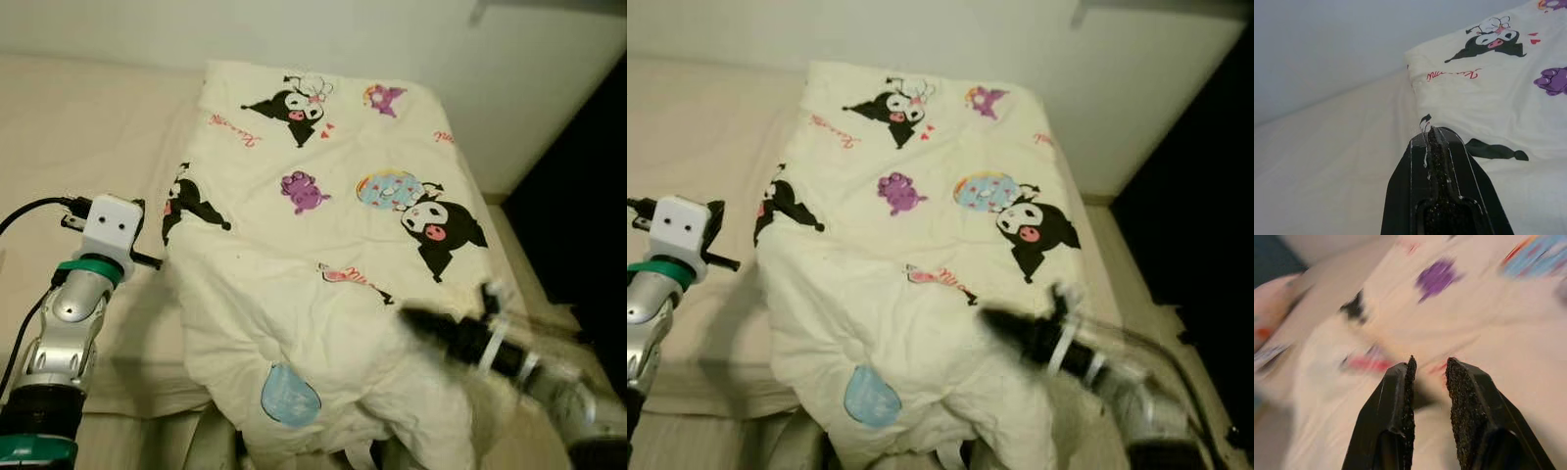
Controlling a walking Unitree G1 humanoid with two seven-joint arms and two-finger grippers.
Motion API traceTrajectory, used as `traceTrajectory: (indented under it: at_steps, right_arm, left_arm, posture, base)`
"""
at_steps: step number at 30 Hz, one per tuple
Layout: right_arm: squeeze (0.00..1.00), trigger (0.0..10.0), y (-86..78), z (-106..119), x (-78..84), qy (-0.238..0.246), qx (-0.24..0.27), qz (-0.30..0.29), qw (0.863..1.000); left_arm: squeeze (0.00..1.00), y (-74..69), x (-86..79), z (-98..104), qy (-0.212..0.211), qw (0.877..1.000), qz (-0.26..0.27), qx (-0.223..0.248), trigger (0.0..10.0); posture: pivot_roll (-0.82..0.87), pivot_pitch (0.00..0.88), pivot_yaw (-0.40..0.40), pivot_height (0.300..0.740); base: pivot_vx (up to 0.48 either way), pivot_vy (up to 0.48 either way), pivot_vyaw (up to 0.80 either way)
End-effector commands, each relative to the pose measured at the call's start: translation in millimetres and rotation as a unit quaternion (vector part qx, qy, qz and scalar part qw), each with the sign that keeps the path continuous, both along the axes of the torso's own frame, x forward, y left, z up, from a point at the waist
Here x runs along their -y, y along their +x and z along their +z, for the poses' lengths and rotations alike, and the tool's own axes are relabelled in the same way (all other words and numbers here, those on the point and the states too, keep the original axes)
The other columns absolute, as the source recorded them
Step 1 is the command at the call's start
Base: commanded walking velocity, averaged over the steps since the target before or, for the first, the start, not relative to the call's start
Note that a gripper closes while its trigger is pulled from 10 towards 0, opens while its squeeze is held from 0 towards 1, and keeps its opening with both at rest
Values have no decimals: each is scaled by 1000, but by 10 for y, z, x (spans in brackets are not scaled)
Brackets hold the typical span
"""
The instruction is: Clean up the room
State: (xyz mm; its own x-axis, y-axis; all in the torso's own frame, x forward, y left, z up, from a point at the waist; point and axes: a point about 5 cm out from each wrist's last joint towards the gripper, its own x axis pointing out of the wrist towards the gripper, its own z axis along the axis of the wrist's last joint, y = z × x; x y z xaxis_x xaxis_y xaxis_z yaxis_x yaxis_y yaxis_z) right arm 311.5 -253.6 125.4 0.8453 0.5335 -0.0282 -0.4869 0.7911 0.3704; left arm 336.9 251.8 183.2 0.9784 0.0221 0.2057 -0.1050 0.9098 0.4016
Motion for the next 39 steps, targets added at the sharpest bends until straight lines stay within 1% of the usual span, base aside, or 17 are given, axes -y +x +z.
traceTrajectory:
  at_steps: [1,7,9,12,15,17,18,20,24,25,26,27,28,30,31,36,39]
  right_arm:
    - [0,10000,-35,-162,10,-1,-26,-32,999]
    - [0,10000,-93,-392,-588,-103,-18,86,991]
    - [0,10000,-280,-541,-835,-182,-10,210,960]
    - [0,10000,-370,-609,-888,-210,-4,265,941]
    - [0,10000,-720,-667,-824,-216,-28,436,873]
    - [0,10000,-720,-667,-824,-216,-28,436,873]
    - [0,10000,-840,-617,-746,-198,-47,483,852]
    - [0,10000,-924,-505,-657,-164,-69,514,839]
    - [0,10000,-861,-148,-552,-69,-71,501,860]
    - [0,10000,-741,32,-524,-33,-45,466,883]
    - [0,10000,-741,32,-524,-33,-45,466,883]
    - [0,10000,-568,128,-499,-28,-8,410,912]
    - [0,10000,-568,128,-499,-28,-8,410,912]
    - [0,10000,-115,-43,-424,-143,29,208,967]
    - [0,10000,-2,-149,-415,-201,32,148,968]
    - [0,10000,85,-330,-427,-273,20,80,958]
    - [0,10000,118,-456,-411,-359,12,31,933]
  left_arm:
    - [0,16,66,-57,0,1000,-9,-8,10000]
    - [0,31,249,-144,0,999,-33,-16,10000]
    - [0,33,272,-157,2,999,-38,-18,10000]
    - [0,36,272,-160,2,999,-39,-18,10000]
    - [0,42,243,-147,5,999,-37,-17,10000]
    - [0,42,243,-147,5,999,-37,-17,10000]
    - [0,42,235,-140,5,999,-37,-16,10000]
    - [0,39,233,-136,4,999,-37,-14,10000]
    - [0,22,245,-143,3,999,-40,-12,10000]
    - [0,11,254,-158,2,999,-42,-12,10000]
    - [0,11,254,-158,2,999,-42,-12,10000]
    - [0,2,267,-179,0,999,-44,-13,10000]
    - [0,2,267,-179,0,999,-44,-13,10000]
    - [0,6,312,-213,-2,999,-46,-16,10000]
    - [0,12,330,-220,-3,999,-47,-17,10000]
    - [0,21,375,-230,-6,999,-50,-19,10000]
    - [0,13,411,-248,-6,998,-55,-21,10000]
  posture:
    - [188,61,-32,600]
    - [186,57,-28,600]
    - [186,57,-28,600]
    - [184,54,-30,600]
    - [183,53,-32,600]
    - [183,53,-32,600]
    - [181,52,-33,600]
    - [179,54,-37,600]
    - [174,60,-37,600]
    - [165,62,-36,600]
    - [165,62,-36,600]
    - [161,63,-34,600]
    - [161,63,-34,600]
    - [164,68,-33,600]
    - [164,68,-33,600]
    - [174,70,-31,600]
    - [180,69,-34,600]
  base:
    - [0,0,0]
    - [0,0,0]
    - [0,0,0]
    - [0,0,0]
    - [0,0,0]
    - [0,0,0]
    - [0,0,0]
    - [0,0,0]
    - [0,0,0]
    - [0,0,0]
    - [0,0,0]
    - [0,0,0]
    - [0,0,0]
    - [0,0,0]
    - [0,0,0]
    - [0,0,0]
    - [0,0,0]
